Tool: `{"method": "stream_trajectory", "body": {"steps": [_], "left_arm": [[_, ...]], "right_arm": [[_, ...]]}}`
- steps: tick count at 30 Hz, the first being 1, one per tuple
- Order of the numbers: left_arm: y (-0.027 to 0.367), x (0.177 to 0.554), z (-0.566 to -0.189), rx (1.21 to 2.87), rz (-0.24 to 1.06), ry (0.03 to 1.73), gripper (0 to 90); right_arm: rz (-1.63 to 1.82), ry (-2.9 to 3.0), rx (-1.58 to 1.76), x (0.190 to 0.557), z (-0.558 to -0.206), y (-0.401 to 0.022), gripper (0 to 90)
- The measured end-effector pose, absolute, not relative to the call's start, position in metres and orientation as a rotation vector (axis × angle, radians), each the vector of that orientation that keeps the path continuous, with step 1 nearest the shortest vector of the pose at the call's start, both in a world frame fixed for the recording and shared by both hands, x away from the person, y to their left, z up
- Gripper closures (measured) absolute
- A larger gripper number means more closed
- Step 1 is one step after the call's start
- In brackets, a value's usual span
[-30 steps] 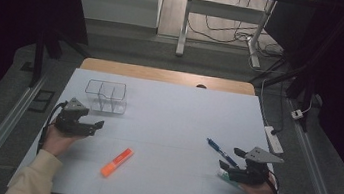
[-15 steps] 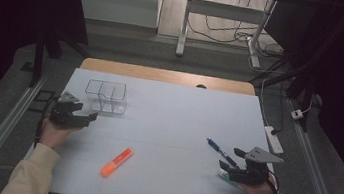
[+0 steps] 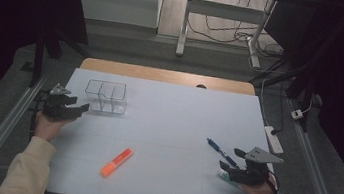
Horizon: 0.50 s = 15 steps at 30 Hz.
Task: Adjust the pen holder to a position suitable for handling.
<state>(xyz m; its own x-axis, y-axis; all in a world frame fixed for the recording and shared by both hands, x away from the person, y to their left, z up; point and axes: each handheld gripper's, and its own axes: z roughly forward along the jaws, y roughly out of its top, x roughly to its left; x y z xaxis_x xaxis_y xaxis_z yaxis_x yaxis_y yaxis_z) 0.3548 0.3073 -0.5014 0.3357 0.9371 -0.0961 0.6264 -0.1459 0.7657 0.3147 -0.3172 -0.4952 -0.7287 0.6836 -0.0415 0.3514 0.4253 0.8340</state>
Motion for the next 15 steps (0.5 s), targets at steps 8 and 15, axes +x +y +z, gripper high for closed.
{"method": "stream_trajectory", "body": {"steps": [8, 15], "left_arm": [[0.313, 0.364, -0.505, 1.873, 0.553, 1.39, 44.0], [0.317, 0.371, -0.507, 1.872, 0.597, 1.373, 50.6]], "right_arm": [[1.207, 2.314, 0.883, 0.315, -0.495, -0.317, 23.2], [1.208, 2.316, 0.877, 0.315, -0.496, -0.316, 23.2]]}}
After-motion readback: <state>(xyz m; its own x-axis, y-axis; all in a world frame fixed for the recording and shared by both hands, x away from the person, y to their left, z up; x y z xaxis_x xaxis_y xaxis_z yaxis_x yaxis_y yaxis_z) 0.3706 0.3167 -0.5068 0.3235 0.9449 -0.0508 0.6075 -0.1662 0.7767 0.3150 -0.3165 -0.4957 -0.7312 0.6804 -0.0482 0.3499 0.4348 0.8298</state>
